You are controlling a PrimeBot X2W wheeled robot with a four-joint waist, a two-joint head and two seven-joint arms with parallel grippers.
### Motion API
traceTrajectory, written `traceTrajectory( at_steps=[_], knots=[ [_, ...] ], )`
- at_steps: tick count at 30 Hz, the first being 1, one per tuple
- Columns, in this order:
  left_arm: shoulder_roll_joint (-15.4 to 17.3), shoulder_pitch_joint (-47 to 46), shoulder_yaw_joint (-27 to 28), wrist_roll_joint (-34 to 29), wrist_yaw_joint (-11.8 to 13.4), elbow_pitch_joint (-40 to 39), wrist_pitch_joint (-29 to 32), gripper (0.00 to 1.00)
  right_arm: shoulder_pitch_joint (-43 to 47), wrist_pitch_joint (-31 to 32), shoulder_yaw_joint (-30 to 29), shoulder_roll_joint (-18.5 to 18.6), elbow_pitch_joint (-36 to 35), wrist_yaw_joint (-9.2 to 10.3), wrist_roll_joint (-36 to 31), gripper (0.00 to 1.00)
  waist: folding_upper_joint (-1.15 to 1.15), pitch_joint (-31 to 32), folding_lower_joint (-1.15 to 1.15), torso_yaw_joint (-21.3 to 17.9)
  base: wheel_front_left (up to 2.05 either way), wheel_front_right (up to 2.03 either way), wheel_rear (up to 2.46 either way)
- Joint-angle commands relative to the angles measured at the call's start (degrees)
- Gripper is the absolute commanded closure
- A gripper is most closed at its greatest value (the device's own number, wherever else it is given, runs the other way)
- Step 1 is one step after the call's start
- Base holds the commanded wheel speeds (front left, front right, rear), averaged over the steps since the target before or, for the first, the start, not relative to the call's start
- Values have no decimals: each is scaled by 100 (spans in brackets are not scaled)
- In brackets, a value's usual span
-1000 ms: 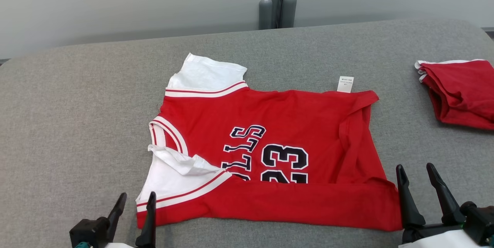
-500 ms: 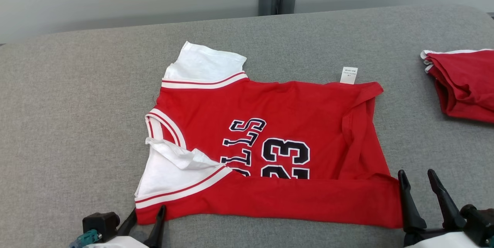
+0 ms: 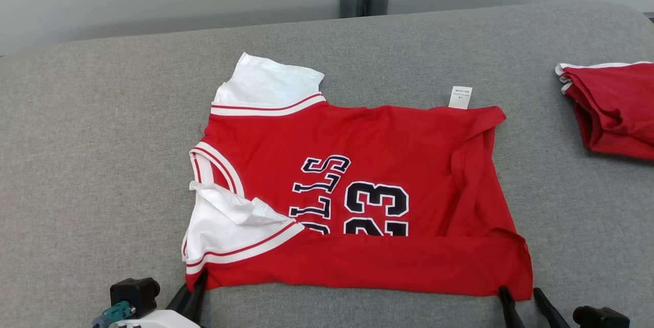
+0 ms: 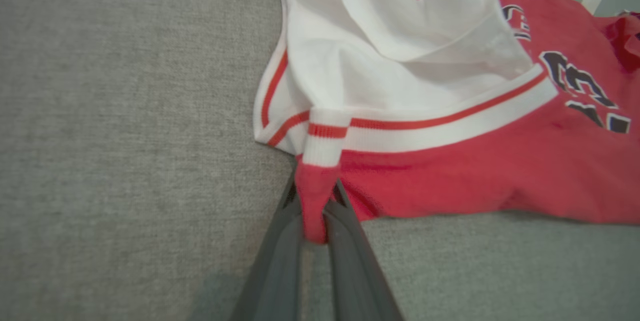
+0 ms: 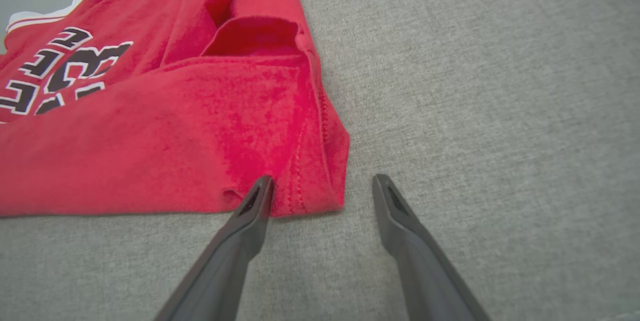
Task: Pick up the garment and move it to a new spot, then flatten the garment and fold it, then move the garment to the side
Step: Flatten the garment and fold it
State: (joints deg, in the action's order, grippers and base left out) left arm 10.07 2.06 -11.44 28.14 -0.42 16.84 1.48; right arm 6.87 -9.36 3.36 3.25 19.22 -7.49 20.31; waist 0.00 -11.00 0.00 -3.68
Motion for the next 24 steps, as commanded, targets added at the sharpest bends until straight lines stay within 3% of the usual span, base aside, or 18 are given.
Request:
traceTrajectory(
  at_steps=[1, 2, 4, 5, 6, 15, 24],
  knots=[
    [33, -73, 3, 12, 14, 32, -26, 100, -163, 98, 76, 12, 220, 0, 128, 0, 0, 5, 0, 12, 0, 0, 0],
    [40, -76, -2, 16, 2, 28, -31, 100, -227, 118, 136, 7, 317, 0, 239, 0, 0, 5, 0, 24, 0, 0, 0],
    [68, -76, -17, -31, 11, 12, -74, 100, -307, 197, 203, 39, 495, -1, 378, 60, 0, 10, 0, 58, 0, 0, 0],
    [68, -76, -17, -31, 11, 12, -74, 100, -307, 197, 203, 39, 495, -1, 378, 60, 0, 10, 0, 58, 0, 0, 0],
    [72, -70, -26, -27, -1, 7, -70, 100, -346, 169, 220, 61, 554, -1, 444, 100, 0, 12, 0, 80, 0, 0, 0],
    [50, 214, 85, 80, 183, -283, -162, 100, -400, 144, 487, 364, 409, -1, 833, 100, 0, 36, 0, 238, 0, 0, 0],
    [-7, 1070, 104, 177, 465, -825, -104, 100, 240, 537, 498, 775, -237, 0, 1098, 100, 0, 388, 0, 367, 0, 0, 0]
  ],
)
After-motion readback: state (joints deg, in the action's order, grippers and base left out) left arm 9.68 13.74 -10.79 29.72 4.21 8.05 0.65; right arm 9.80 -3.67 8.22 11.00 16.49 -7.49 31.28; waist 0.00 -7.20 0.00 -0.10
